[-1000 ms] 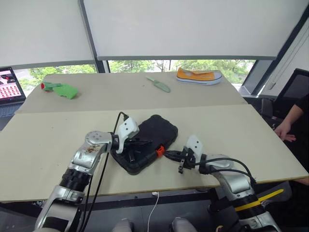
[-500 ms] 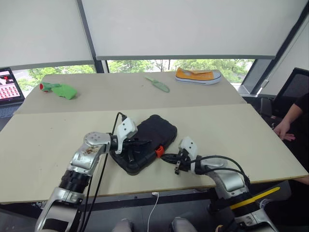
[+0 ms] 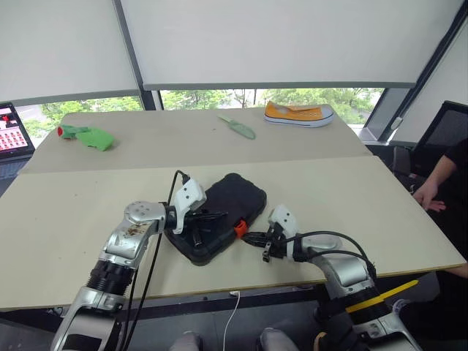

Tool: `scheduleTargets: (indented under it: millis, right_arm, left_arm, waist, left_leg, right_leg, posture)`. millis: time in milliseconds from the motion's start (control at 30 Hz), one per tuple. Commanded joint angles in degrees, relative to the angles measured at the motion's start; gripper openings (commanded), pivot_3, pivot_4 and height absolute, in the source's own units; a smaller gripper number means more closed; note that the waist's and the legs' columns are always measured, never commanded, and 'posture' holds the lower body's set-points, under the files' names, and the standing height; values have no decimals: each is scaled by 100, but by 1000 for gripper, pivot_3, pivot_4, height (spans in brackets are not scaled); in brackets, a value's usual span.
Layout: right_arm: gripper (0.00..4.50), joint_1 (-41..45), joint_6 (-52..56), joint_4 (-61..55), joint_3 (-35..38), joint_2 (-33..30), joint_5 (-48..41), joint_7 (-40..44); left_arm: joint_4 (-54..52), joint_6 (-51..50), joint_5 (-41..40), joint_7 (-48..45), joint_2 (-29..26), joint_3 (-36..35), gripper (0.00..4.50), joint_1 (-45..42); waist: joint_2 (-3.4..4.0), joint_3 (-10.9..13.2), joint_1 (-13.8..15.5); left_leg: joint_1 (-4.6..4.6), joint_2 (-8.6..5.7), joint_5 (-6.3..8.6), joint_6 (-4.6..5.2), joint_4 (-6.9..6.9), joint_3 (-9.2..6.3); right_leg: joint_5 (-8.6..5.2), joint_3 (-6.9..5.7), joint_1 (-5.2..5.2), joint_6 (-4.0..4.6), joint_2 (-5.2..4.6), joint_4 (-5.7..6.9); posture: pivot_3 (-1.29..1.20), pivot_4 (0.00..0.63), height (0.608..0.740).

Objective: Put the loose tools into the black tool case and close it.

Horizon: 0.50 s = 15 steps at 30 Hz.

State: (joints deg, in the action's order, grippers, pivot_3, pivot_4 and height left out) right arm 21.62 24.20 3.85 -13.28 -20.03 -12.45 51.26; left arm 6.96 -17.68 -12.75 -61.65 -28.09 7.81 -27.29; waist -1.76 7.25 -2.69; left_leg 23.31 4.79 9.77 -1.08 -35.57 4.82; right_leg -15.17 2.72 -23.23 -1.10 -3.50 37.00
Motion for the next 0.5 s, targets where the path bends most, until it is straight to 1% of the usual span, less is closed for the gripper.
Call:
scheduleTargets:
  millis: [33, 100, 167, 233, 267, 300, 333, 367, 400, 433, 500]
  right_arm:
    - [0, -22, -358, -590, 155, -282, -107, 254]
    - [0, -353, -599, -857, 335, -603, -247, 548]
    - [0, -606, -797, -1052, 547, -881, -402, 774]
    - [0, -825, -1052, -1114, 726, -1176, -478, 1015]
    - [295, -939, -1174, -1123, 826, -1321, -525, 1146]
    - [610, -1041, -1309, -1117, 965, -1445, -589, 1247]
    - [816, -1118, -1431, -1095, 1092, -1545, -648, 1313]
    - [1208, -1187, -1632, -1030, 1207, -1660, -650, 1388]
    - [1487, -1234, -1889, -941, 1292, -1756, -607, 1453]
    - [1841, -1269, -2140, -820, 1380, -1831, -569, 1517]
    - [2496, -1282, -2592, -586, 1564, -1891, -547, 1580]
  left_arm:
    - [154, 392, -222, -143, -111, -274, 527, 705]
    - [-69, 772, -666, -389, -251, -821, 1054, 979]
    - [-308, 828, -1022, -518, -428, -1238, 1892, 1206]
    - [-538, 755, -1241, -533, -650, -1553, 2429, 1412]
    - [-641, 741, -1319, -527, -769, -1706, 2891, 1528]
    - [-723, 713, -1382, -528, -931, -1887, 3273, 1675]
    - [-774, 738, -1413, -504, -1060, -2056, 3599, 1810]
    - [-796, 711, -1448, -511, -1223, -2239, 4062, 1990]
    - [-782, 755, -1434, -506, -1355, -2399, 4378, 2150]
    - [-721, 864, -1390, -480, -1474, -2584, 4500, 2329]
    - [-618, 1131, -1258, -453, -1653, -2896, 4500, 2725]
  waist:
    - [2, 3, -8]
    - [2, 4, 6]
    - [-4, 7, 5]
    - [-6, 18, 12]
    - [-9, 27, 16]
    - [-14, 42, 24]
    - [-28, 58, 38]
    - [-35, 65, 41]
    - [-44, 72, 40]
    - [-44, 75, 43]
    - [-56, 84, 55]
  left_leg:
    - [0, 0, 0, 0, 7, 1]
    - [-1, -2, -3, 5, 40, 5]
    - [-2, 1, -14, 22, 64, 3]
    - [-2, 2, -8, 17, 74, 0]
    - [1, 2, -5, 17, 81, 0]
    - [6, 2, -1, 16, 82, 0]
    - [13, 1, 4, 13, 81, 0]
    - [27, 2, 6, 10, 78, 0]
    - [40, 2, 7, 9, 76, 0]
    - [68, 1, 7, 9, 71, 3]
    - [90, 0, 7, 9, 60, 3]
  right_leg:
    - [0, 1, -3, 1, 0, -1]
    - [3, 5, -6, -6, 1, -19]
    - [-4, 2, -10, -19, 5, -23]
    - [-17, 0, -13, -9, 8, -21]
    - [-20, 0, -19, -4, 8, -22]
    - [-24, -1, -22, 2, 8, -21]
    - [-26, -1, -28, 4, 8, -22]
    - [-25, -3, -39, 7, 7, -22]
    - [-25, -4, -50, 7, 6, -23]
    - [-22, 0, -81, 6, 5, -22]
    - [-17, -2, -96, 4, 3, -23]
  posture:
    - [0, 150, 740]
    - [0, 150, 740]
    - [0, 150, 740]
    - [0, 150, 740]
    - [0, 150, 740]
    - [0, 150, 740]
    - [0, 150, 740]
    - [0, 150, 740]
    - [0, 150, 740]
    - [0, 150, 740]
    - [0, 150, 740]
